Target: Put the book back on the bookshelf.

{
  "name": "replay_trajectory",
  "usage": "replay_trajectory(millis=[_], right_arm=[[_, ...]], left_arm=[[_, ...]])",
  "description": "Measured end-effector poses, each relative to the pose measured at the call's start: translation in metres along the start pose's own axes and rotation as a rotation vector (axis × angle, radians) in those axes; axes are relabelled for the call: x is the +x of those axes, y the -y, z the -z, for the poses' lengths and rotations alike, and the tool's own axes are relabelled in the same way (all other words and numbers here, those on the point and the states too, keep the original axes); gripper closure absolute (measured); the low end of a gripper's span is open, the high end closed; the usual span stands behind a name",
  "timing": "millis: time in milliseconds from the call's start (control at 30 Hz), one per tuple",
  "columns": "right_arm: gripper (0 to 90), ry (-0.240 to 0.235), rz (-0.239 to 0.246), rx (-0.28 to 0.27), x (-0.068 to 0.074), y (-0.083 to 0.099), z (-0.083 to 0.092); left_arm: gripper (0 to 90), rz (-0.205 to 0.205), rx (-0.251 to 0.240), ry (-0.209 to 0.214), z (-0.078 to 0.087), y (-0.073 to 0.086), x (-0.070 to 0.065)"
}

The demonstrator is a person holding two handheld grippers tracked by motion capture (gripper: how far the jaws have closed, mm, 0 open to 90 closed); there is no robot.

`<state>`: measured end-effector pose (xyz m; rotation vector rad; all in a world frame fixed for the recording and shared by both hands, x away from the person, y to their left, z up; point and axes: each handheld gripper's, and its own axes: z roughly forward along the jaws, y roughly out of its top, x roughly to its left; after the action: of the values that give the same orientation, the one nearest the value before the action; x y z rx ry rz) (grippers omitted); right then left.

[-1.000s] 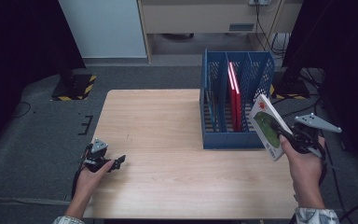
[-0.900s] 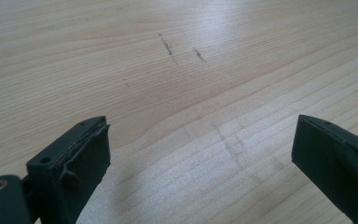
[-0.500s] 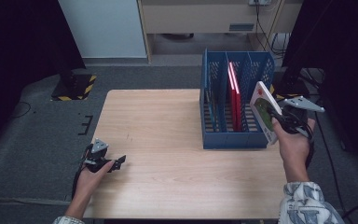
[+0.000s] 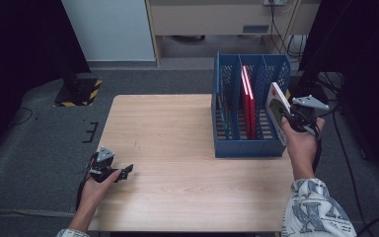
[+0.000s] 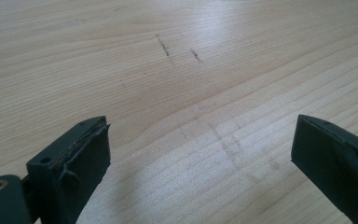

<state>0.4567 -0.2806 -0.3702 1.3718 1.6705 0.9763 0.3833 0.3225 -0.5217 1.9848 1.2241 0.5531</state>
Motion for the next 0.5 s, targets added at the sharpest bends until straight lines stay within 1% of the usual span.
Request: replay_trajectory(millis=[100,267,500], right_arm=[[76.6,0.003,0.006,0.009,-0.0008,0.0001,-0.0043],[76.6,0.009,0.0,0.006,-0.0024,-0.0008,-0.0085],[76.6,0.01,0.011,0.01,0.0005,-0.0024,-0.0114]], left_arm=[[3.8,0.003,-0.002,-0.001,0.0,0.0001,0.0005],[3.8,-0.004,-0.001,-0.002,-0.001,0.0,0.0],[3.8,-0.002,0.002,-0.001,-0.0013,0.0,-0.0008]])
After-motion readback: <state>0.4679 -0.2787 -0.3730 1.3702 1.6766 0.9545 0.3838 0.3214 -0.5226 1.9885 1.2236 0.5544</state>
